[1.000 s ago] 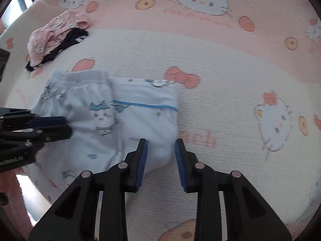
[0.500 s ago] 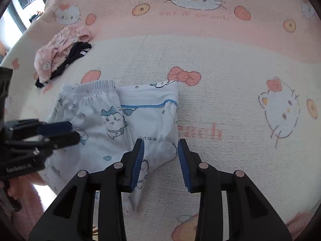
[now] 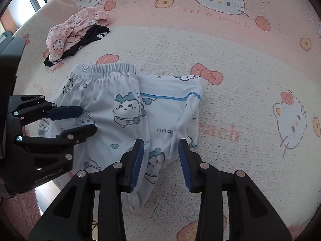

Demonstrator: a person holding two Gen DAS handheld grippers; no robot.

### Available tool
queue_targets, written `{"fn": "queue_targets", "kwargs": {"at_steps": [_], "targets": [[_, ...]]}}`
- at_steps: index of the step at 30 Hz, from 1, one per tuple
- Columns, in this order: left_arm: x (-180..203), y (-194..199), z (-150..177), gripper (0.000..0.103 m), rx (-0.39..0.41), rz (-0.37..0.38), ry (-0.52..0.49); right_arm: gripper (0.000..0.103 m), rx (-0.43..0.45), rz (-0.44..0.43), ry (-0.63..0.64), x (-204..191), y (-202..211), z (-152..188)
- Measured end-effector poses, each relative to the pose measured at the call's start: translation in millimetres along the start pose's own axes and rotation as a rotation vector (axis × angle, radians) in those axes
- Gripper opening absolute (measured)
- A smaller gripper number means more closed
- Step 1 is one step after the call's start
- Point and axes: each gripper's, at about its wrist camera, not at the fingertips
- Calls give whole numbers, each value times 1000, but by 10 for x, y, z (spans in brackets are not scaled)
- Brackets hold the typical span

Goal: Fold clothes

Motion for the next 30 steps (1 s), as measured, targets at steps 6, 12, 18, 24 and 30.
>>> {"fn": "queue_targets", "kwargs": {"at_steps": [6, 12, 18, 24, 30], "targets": [[-312, -1, 36, 42, -1, 43, 89, 35, -23, 41, 54, -69, -88, 32], [-144, 95, -8, 42, 50, 94, 57, 30, 25, 85, -72, 240, 137, 39], [64, -15, -168, 41, 37, 73, 38, 27, 2, 34, 51, -101, -10, 38], [-401, 27, -147, 35, 11, 95, 157, 25, 4, 119, -55, 181, 85, 103], [-73, 177, -319, 36, 100, 242, 91, 29, 25, 39, -31, 96, 206, 113]]}}
Point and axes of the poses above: each gripper's, at about its wrist camera, not at the fingertips, and y roughly against the way its jaws point, x to its right, z to its underside, and after that the axes turned 3 degrees about y, right-handed
